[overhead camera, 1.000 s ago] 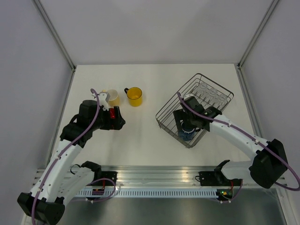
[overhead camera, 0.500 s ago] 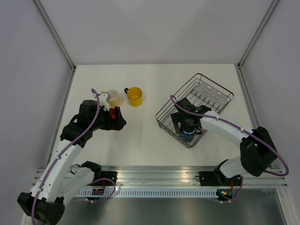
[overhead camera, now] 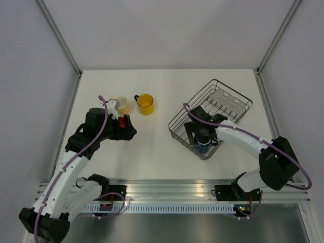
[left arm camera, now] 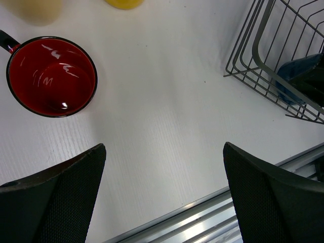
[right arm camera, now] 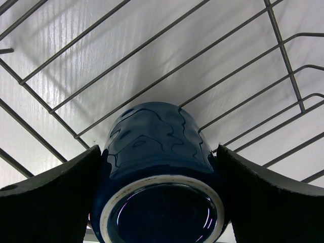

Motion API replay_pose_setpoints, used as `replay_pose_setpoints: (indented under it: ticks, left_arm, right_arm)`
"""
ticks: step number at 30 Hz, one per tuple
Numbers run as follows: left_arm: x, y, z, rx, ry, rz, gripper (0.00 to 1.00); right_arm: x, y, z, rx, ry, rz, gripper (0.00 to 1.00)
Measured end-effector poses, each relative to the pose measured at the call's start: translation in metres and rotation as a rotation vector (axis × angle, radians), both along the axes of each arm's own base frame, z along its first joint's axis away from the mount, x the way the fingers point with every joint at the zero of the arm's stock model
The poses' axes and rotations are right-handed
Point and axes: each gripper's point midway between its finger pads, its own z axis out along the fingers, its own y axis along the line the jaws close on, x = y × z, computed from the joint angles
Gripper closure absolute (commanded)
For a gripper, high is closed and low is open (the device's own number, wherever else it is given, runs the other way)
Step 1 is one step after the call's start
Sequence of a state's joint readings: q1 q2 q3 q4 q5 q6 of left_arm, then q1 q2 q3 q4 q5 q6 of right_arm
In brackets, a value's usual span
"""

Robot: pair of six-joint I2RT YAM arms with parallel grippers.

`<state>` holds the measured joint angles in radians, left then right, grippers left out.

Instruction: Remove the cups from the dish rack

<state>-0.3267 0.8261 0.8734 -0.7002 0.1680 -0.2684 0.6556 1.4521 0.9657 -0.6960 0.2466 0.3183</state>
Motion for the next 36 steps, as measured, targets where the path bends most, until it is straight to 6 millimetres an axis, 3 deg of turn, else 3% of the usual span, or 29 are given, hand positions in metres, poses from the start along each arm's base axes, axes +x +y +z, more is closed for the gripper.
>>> replay_pose_setpoints:
  ticks: [3, 4, 6, 9, 36]
  left_arm:
    - [-0.001, 0.0, -0.002, 0.001, 0.004, 0.0, 0.0]
    - [-0.001, 0.0, -0.003, 0.002, 0.006, 0.0, 0.0]
    - [-0.001, 0.0, -0.003, 0.002, 0.007, 0.0, 0.0]
    - [-0.001, 0.0, -0.003, 0.002, 0.006, -0.001, 0.0]
    - [-0.007, -0.007, -0.001, -0.031, 0.011, -0.043, 0.0]
  right_arm:
    - [0.0, 0.0, 0.0, -0.001, -0.002, -0.001, 0.74]
    - [0.0, 0.0, 0.001, -0.002, -0.002, -0.001, 0.84]
    - [0.0, -0.001, 0.002, -0.007, -0.005, -0.002, 0.93]
    - [0.001, -0.003, 0.007, -0.016, -0.014, -0.007, 1.0]
    - [0.031, 0.011, 0.092, 0.079, -0.189, -0.022, 1.0]
